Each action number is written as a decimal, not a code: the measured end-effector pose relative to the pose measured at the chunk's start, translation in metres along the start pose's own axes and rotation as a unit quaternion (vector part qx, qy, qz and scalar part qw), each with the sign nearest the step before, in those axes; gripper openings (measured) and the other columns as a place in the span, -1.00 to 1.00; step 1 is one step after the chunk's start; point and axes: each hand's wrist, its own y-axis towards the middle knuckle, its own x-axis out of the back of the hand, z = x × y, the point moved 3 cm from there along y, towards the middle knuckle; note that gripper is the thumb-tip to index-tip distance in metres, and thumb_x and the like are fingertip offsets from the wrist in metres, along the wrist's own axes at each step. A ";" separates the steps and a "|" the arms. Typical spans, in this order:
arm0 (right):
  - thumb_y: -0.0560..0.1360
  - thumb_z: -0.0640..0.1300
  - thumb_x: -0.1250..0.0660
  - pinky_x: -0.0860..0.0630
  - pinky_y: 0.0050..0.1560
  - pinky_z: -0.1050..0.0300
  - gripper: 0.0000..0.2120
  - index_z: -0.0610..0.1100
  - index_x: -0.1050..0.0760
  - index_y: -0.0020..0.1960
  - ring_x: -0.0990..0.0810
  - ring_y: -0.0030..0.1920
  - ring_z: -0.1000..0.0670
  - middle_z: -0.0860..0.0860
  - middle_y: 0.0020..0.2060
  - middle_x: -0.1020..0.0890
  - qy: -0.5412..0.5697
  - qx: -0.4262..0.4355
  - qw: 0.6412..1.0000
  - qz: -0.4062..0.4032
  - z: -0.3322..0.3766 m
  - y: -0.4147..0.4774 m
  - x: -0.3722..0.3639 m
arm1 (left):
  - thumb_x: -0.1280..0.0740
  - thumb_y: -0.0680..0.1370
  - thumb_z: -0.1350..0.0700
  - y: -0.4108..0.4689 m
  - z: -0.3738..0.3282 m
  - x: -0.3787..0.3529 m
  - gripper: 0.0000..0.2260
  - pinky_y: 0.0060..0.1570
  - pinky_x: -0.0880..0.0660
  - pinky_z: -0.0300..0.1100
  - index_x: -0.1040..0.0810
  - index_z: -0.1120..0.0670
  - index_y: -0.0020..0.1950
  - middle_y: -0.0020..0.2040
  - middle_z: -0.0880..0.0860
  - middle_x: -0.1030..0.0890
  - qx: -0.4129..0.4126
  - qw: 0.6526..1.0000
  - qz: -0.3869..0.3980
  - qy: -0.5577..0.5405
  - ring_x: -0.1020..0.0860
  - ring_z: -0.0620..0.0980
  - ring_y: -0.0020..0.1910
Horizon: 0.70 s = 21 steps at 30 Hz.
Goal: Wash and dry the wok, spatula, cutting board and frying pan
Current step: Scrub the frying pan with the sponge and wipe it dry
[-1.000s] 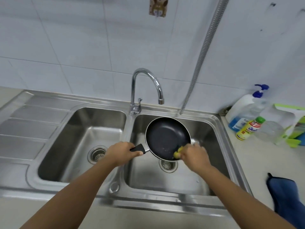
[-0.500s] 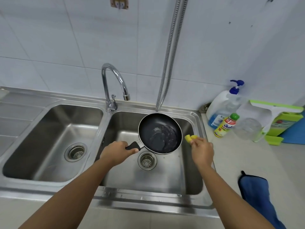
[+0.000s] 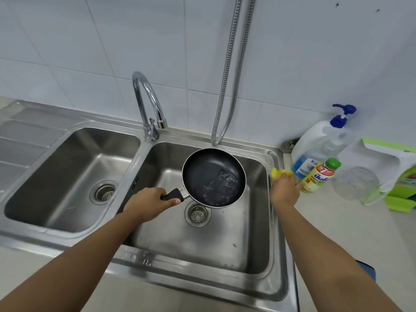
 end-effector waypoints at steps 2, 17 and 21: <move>0.62 -0.10 -0.16 -0.40 0.18 -0.09 -0.62 -0.21 -0.34 0.40 -0.35 0.28 -0.27 -0.20 0.36 -0.38 -0.010 0.005 1.000 0.002 -0.003 -0.002 -0.005 | -0.28 0.42 -0.43 0.002 0.002 0.000 -0.49 -0.35 -0.36 -0.18 -0.46 0.03 -0.29 -0.34 -0.02 -0.56 0.006 1.000 0.000 -0.006 -0.55 -0.05 -0.32; 0.61 -0.08 -0.22 -0.31 0.37 -0.07 -0.51 -0.24 -0.27 0.48 -0.34 0.39 -0.24 -0.13 0.43 -0.39 0.247 0.133 0.948 0.150 0.057 -0.037 -0.009 | -0.25 0.43 -0.43 -0.004 0.016 0.004 -0.52 -0.36 -0.34 -0.18 -0.43 0.00 -0.26 -0.34 -0.06 -0.54 -0.017 0.999 -0.023 0.031 -0.53 -0.07 -0.30; 0.56 -0.37 -0.22 -0.56 -0.13 0.23 -0.73 -0.17 -0.55 0.19 -0.59 -0.08 0.01 -0.08 0.04 -0.61 0.455 0.004 0.827 0.331 0.076 -0.060 -0.014 | -0.22 0.46 -0.41 -0.009 0.022 0.028 -0.57 -0.39 -0.28 -0.16 -0.40 -0.05 -0.16 -0.31 -0.07 -0.54 -0.067 0.990 -0.066 0.109 -0.51 -0.03 -0.29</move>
